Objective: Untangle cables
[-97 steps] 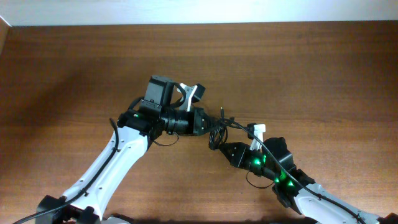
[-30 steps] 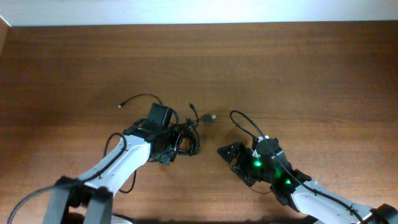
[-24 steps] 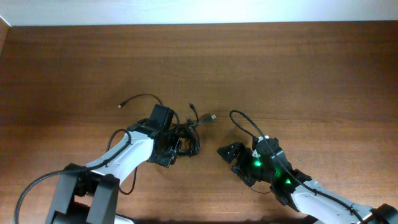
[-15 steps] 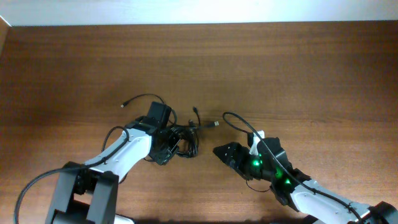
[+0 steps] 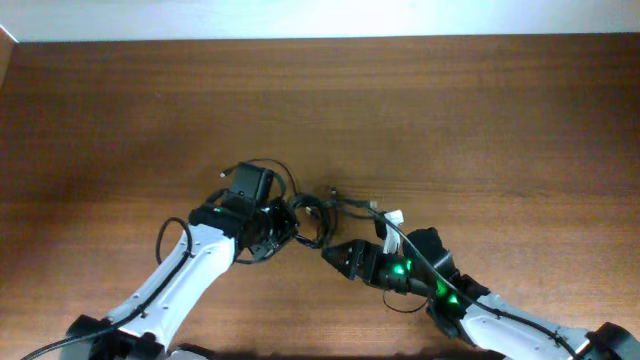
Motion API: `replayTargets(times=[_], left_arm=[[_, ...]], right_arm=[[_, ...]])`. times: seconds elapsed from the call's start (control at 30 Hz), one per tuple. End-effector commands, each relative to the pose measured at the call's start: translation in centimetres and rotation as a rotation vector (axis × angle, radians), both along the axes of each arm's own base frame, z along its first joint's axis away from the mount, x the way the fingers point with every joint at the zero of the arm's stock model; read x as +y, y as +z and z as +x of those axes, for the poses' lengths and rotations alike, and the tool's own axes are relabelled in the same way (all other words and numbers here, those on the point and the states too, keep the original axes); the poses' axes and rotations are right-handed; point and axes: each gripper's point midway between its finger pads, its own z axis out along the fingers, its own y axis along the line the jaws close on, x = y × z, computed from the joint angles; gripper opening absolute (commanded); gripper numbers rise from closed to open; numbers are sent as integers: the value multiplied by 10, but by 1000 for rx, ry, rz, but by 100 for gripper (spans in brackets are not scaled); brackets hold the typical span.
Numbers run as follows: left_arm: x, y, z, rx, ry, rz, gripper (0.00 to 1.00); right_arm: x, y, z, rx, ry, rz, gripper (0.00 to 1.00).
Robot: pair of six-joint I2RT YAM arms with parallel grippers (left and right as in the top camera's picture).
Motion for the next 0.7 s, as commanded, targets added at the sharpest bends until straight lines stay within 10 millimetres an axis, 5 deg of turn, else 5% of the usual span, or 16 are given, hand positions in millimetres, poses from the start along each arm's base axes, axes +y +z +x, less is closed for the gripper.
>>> replayTargets(times=[0.0, 0.33, 0.43, 0.5, 0.57, 0.67], left_arm=[[-19, 13, -3, -26, -54, -41, 0], [-47, 29, -21, 14, -161, -206, 0], [-53, 33, -25, -19, -249, -229, 0], [-55, 37, -26, -68, -338, -245, 0], [-59, 47, -21, -165, -451, -295, 0], [-36, 51, -3, -226, -425, -295, 0]], right_arm=[[-2, -3, 8, -14, -64, -27, 79], [-13, -7, 25, 15, -208, -39, 47], [-14, -7, 28, 10, -222, -43, 16], [-14, -7, 27, -33, -198, -64, 4], [-11, -6, 23, -93, -133, -84, 4], [0, 13, 12, -218, 32, -28, 4]])
